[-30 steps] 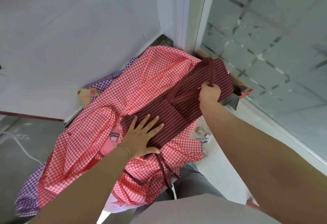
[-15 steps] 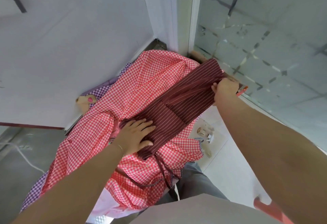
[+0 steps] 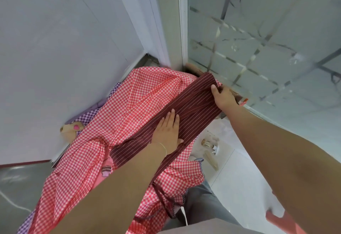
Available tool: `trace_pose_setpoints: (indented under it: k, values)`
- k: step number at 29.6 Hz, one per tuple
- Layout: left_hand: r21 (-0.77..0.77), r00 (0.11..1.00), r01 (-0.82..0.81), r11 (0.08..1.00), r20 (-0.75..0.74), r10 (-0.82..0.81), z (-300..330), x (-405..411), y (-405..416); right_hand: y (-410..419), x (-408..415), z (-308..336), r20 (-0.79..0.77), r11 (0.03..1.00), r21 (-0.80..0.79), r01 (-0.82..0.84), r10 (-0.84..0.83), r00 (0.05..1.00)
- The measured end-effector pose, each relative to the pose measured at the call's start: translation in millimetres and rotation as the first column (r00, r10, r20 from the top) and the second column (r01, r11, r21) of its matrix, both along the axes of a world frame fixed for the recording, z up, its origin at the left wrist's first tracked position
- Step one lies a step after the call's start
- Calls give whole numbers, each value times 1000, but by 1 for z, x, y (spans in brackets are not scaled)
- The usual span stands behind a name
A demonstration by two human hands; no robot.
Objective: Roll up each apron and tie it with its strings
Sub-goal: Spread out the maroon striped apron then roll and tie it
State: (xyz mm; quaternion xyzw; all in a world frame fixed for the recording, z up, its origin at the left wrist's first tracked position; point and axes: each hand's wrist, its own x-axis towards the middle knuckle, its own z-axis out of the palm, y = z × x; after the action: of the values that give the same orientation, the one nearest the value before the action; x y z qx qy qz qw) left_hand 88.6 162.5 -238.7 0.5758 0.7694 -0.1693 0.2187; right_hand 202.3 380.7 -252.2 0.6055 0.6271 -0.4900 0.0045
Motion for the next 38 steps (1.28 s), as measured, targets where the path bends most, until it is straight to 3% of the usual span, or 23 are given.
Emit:
trace_pose_setpoints:
  k: [4,9,16,19,22,24,25,27,28,30,32,33,38]
  values:
    - [-27,999,35,999,-9,-35,-3,-4,-1,19,9,1,-123,981,-193,-14,-11,992]
    - [-68,1000,26,997,19,-25,-3,-4,-1,29,15,2,-112,946,-321,-44,8,994]
    - [-45,999,3,999,47,-1,-1,-5,4,28,9,22,-181,988,-152,8,-35,983]
    - [-53,996,-13,998,85,17,3,-8,5,19,5,53,-193,992,-90,-93,75,978]
    - [23,948,-124,992,299,111,25,-12,1,-9,-3,91,-239,987,3,-162,158,958]
    - [139,775,-419,897,569,274,47,-12,-7,-39,-9,105,-202,964,190,-184,222,954]
    - [112,616,-595,796,699,362,59,-12,-16,-61,-12,110,-145,926,316,-208,263,954]
    - [-123,155,-843,524,877,455,78,-16,-44,-115,-20,117,-49,807,524,-271,346,937]
    - [-225,-30,-890,397,898,440,80,-20,-59,-142,-25,116,-32,737,605,-301,401,915]
    - [-355,-264,-912,205,892,367,78,-28,-87,-194,-35,102,24,597,686,-415,552,834]
    - [-421,-375,-902,93,873,312,71,-34,-114,-242,-43,82,135,478,666,-573,678,723]
    - [-420,-381,-905,65,871,311,64,-36,-126,-261,-44,72,144,446,663,-602,712,687]
    - [-201,-232,-973,-115,840,490,37,-38,-170,-325,-43,43,42,434,592,-679,825,564]
